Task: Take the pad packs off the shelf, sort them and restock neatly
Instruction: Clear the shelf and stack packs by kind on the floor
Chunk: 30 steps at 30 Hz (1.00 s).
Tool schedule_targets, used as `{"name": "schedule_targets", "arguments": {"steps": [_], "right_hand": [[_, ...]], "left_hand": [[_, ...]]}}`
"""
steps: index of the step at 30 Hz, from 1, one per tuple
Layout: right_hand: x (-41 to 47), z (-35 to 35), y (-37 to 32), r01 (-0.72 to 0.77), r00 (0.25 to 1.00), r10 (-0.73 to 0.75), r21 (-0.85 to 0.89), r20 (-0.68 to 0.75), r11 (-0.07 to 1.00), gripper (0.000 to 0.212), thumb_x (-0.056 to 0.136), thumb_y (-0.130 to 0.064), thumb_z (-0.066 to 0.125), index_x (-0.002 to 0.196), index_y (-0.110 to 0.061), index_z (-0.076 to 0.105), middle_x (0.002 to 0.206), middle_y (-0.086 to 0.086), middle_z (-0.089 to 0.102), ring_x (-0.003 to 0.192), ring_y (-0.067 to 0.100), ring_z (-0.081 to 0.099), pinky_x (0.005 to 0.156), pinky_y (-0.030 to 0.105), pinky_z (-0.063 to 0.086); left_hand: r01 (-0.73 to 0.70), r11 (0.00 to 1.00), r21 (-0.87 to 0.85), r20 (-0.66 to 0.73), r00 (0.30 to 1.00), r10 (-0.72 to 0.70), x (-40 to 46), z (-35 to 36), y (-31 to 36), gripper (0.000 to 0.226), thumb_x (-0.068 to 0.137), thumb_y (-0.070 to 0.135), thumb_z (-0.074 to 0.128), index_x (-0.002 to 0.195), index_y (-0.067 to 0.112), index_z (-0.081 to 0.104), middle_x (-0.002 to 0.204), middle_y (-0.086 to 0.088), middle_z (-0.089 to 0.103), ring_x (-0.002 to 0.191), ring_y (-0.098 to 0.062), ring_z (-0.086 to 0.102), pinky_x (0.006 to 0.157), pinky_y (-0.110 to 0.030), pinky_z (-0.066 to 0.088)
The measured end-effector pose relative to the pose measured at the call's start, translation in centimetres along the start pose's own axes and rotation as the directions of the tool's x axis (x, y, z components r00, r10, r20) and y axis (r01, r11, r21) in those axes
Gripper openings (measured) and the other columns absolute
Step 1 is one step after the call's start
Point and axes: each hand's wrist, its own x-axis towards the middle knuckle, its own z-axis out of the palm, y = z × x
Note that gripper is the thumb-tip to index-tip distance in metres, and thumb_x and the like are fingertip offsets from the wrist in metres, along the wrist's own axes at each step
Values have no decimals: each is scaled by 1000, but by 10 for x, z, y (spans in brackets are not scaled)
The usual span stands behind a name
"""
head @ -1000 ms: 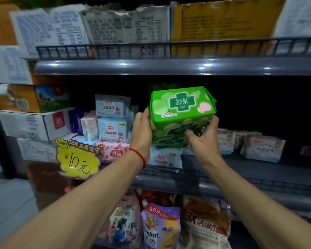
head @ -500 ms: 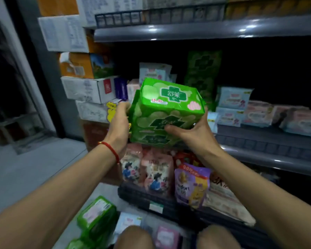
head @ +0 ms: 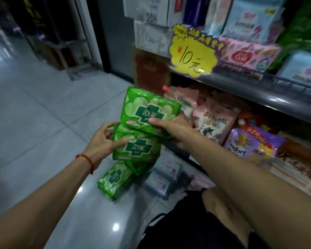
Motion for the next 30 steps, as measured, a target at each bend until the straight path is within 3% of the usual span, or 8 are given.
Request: {"name": "schedule_targets", "arguments": {"steps": [2, 6, 9, 12, 15, 19, 24, 30], "right_hand": [[16, 8, 21, -50, 997, 47, -59, -54, 997, 73, 62, -26, 99, 117, -19, 53, 108, -3, 70, 88, 9, 68, 66, 19, 59], [58, 11, 95, -167, 986, 157, -325, -57, 931, 124, 18, -70, 96, 126, -25, 54, 115, -6, 71, 102, 17, 71, 93, 39, 60], [90, 6, 163, -164, 969, 236, -529, 72, 833, 138, 14, -82, 89, 135, -23, 57, 125, -7, 70, 111, 17, 69, 99, 41, 57], [63, 23, 134, -68, 923, 348, -820, 165, 568, 131, 28, -73, 90, 141, -20, 51, 136, 2, 62, 120, 27, 63, 102, 40, 54], [50, 47, 133, 6, 796, 576, -953, 188, 303, 99, 57, -54, 95, 137, -13, 56, 128, 9, 68, 111, 26, 68, 96, 37, 56], [39, 87, 181, 40, 640, 754, -986, 149, 161, 71, 68, -52, 91, 120, -11, 66, 103, 5, 75, 94, 22, 73, 92, 39, 58], [14, 125, 241, -169, 705, 706, -952, 65, 256, 97, 77, -48, 86, 149, -9, 34, 147, 18, 43, 137, 37, 43, 111, 50, 43], [-7, 151, 277, -499, 801, 598, -599, -42, 626, 97, 89, -10, 76, 161, -9, 11, 161, 27, 14, 136, 42, 46, 106, 35, 46]], "left_hand": [[162, 982, -97, -78, 982, -170, 0, -19, -44, 58, 77, 8, 83, 130, 11, 60, 115, -12, 74, 90, -21, 76, 67, -32, 63], [473, 846, -247, -217, 824, -524, -8, -48, -121, 22, 87, 16, 78, 106, 11, 68, 105, -14, 73, 73, -22, 70, 60, -36, 58], [589, 719, -370, -237, 688, -686, -11, -58, -165, 16, 91, 24, 75, 96, 13, 64, 96, -10, 68, 78, -26, 63, 64, -43, 55], [632, 652, -419, -194, 639, -744, -6, -55, -192, 22, 91, 30, 75, 100, 14, 63, 97, -9, 67, 82, -27, 63, 56, -44, 57], [649, 593, -476, -156, 602, -783, -2, -44, -209, 26, 93, 37, 71, 103, 15, 63, 105, -10, 66, 88, -29, 63, 72, -55, 55], [625, 586, -516, -126, 622, -773, -4, -30, -222, 29, 95, 46, 65, 102, 18, 64, 112, -13, 65, 93, -30, 63, 79, -50, 55], [644, 533, -549, -54, 608, -792, -6, -26, -237, 43, 92, 59, 60, 110, 20, 63, 120, -15, 65, 112, -38, 62, 98, -59, 50], [623, 538, -568, -69, 616, -785, -6, -16, -250, 50, 91, 65, 57, 119, 25, 64, 123, -11, 67, 114, -32, 62, 95, -50, 49]]}}
